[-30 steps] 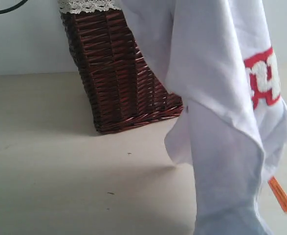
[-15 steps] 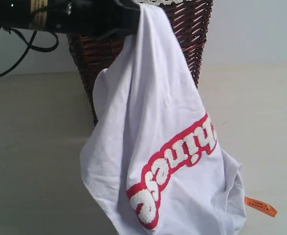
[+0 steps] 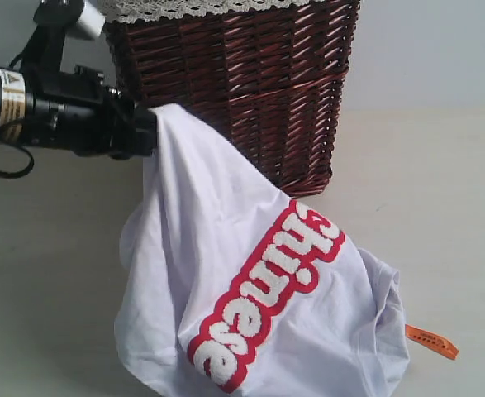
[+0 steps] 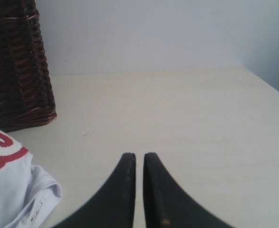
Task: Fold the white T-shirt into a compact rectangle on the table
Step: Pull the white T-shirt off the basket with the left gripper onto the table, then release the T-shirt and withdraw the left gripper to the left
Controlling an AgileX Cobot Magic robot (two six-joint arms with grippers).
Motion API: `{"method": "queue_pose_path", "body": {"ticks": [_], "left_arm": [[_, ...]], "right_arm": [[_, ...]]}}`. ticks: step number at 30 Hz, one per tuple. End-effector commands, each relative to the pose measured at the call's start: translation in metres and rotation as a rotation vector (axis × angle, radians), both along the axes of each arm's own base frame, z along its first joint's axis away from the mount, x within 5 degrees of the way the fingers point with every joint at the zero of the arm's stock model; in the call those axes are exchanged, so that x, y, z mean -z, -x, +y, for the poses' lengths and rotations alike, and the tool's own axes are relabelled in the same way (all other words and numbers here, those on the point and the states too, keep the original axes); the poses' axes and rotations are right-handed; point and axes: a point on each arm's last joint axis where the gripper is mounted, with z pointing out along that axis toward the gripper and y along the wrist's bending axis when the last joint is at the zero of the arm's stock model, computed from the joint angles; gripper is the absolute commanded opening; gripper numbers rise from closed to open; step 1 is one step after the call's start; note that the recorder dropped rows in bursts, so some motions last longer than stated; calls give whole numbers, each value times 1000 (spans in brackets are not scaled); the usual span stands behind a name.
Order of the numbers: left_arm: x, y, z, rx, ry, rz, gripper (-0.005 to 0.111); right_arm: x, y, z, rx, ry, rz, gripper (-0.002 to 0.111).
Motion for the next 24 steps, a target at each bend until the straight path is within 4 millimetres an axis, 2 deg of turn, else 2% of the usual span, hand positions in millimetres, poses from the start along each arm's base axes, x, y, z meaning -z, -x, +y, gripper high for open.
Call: {"method": "queue_pose_path", "body": {"ticks": [1, 3, 5, 8, 10, 13, 15, 17, 20, 24], "left_arm": [[30, 0, 29, -231, -197, -44, 30], [49, 4, 50, -374, -343, -62, 30], [58, 8, 60, -438, -410, -63, 30], [62, 12, 63, -454, -423, -52, 30], [51, 15, 64, -485, -376, -65, 30], [19, 23, 64, -513, -257, -124, 30], [-7, 32, 54, -437, -100, -123, 29], [-24, 39, 37, -259, 5, -100, 23], [-25, 39, 11, -36, 86, -49, 0], [-16, 16, -1, -74, 159, -61, 0]], "right_arm": [[1, 0, 0, -3, 5, -6, 7], [1, 0, 0, -3, 5, -6, 7], [1, 0, 0, -3, 5, -6, 7], [1, 0, 0, -3, 5, -6, 7], [1, 0, 0, -3, 5, -6, 7], [1, 0, 0, -3, 5, -6, 7], [1, 0, 0, -3, 5, -6, 7], [1, 0, 0, -3, 5, -6, 7], [1, 0, 0, -3, 5, -6, 7], [1, 0, 0, -3, 5, -6, 7]]}}
